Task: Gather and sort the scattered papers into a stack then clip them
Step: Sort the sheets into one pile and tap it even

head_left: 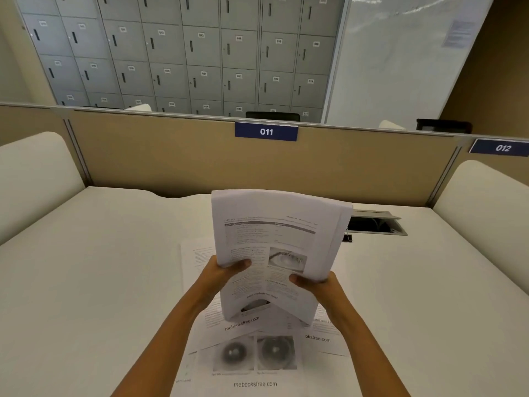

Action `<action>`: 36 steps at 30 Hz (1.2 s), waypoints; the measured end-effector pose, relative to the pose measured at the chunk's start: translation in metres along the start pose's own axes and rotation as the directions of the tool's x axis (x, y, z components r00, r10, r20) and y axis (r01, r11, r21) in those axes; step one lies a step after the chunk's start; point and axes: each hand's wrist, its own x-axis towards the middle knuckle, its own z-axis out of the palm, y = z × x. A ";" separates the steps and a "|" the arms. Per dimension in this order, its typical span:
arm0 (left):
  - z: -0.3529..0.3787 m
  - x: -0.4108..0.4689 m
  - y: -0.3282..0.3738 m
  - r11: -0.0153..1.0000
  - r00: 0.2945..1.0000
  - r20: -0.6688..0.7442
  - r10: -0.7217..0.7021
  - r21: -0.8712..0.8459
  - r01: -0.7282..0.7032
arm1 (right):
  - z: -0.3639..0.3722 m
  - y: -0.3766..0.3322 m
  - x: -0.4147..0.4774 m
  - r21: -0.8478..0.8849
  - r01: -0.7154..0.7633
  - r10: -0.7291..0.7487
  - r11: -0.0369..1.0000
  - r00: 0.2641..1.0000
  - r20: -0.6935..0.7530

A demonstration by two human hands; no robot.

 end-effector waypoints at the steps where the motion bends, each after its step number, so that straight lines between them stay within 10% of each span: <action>1: 0.001 0.001 0.000 1.000 1.000 -0.004 0.007 0.008 -0.007 | -0.001 0.000 0.001 -0.008 0.001 -0.001 1.000 1.000 -0.002; 17: 0.009 0.001 -0.012 0.999 0.992 -0.118 0.040 -0.013 -0.042 | -0.006 0.020 0.001 -0.053 -0.043 0.043 0.998 0.999 -0.004; 28: 0.047 -0.002 0.002 0.811 0.927 -0.359 -0.112 -0.571 -0.123 | 0.027 0.008 0.000 0.550 0.049 0.004 0.834 0.996 -0.095; 36: 0.012 0.007 0.010 0.718 0.885 -0.435 -0.167 -0.669 -0.193 | 0.015 -0.003 0.002 0.414 0.086 -0.025 0.906 0.988 -0.150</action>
